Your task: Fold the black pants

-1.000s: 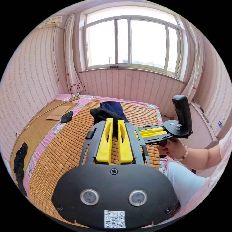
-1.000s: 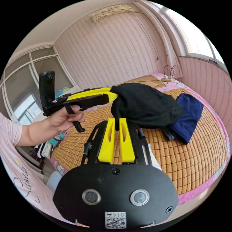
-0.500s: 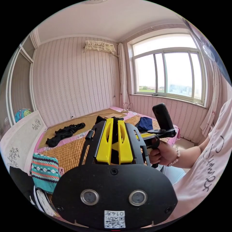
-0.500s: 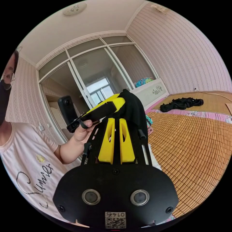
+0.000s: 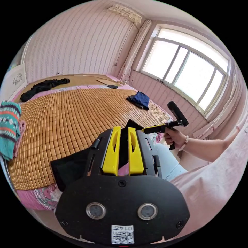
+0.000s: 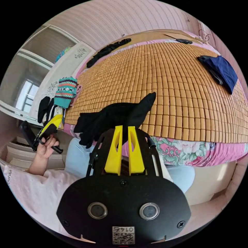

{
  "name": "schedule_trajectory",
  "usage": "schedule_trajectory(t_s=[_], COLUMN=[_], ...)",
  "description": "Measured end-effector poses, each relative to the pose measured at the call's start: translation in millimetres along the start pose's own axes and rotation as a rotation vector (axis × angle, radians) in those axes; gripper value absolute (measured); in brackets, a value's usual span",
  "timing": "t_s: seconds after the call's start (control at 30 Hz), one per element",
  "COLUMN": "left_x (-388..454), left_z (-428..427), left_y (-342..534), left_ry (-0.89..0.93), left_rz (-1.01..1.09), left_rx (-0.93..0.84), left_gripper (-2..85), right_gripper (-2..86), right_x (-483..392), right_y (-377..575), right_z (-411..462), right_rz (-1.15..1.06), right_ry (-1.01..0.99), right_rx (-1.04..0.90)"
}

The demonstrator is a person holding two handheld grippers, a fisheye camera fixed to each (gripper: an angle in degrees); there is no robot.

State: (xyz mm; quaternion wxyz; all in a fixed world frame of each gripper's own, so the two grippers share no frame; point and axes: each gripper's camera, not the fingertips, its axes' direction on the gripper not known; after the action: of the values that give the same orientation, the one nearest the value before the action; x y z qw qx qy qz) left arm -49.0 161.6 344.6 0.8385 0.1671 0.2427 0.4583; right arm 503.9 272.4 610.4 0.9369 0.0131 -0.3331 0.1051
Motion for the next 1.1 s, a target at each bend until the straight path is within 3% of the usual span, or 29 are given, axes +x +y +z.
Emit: schedule_trajectory(t_s=[0.1, 0.3, 0.4, 0.47, 0.63, 0.73, 0.8, 0.9, 0.97, 1.1], left_x=[-50, -126, -139, -141, -155, -161, -156, -157, -155, -136], left_z=[-23, -63, -57, -48, 1, 32, 33, 25, 9, -47], left_y=[66, 130, 123, 112, 89, 95, 96, 96, 94, 72], left_ry=[-0.124, -0.326, -0.343, -0.358, -0.377, -0.415, -0.454, -0.399, -0.385, -0.335], left_rz=[-0.198, -0.456, -0.456, -0.432, -0.402, -0.365, -0.307, -0.320, -0.332, -0.266], left_rx=[-0.079, -0.124, -0.113, -0.105, -0.215, -0.354, -0.363, -0.363, -0.299, -0.078], left_gripper=[5.2, 5.7, 7.6, 8.2, 10.5, 9.1, 6.5, 3.8, 3.5, 3.3], right_gripper=[4.7, 4.9, 6.6, 9.4, 12.5, 8.3, 3.7, 0.3, 0.0, 0.2], right_x=[20, -13, -59, -92, -131, -132, -133, -122, -106, -73], right_y=[4, -13, -35, -56, -93, -112, -118, -128, -133, -137], right_z=[11, -5, 23, 67, 147, 192, 198, 196, 168, 87], right_rz=[0.075, 0.067, -0.107, -0.187, -0.210, -0.135, -0.157, -0.160, -0.146, -0.145], right_ry=[0.049, 0.228, 0.072, -0.057, -0.057, -0.005, 0.057, -0.050, -0.174, -0.131], right_rx=[-0.040, 0.130, 0.088, -0.052, -0.203, -0.330, -0.317, -0.348, -0.289, -0.087])
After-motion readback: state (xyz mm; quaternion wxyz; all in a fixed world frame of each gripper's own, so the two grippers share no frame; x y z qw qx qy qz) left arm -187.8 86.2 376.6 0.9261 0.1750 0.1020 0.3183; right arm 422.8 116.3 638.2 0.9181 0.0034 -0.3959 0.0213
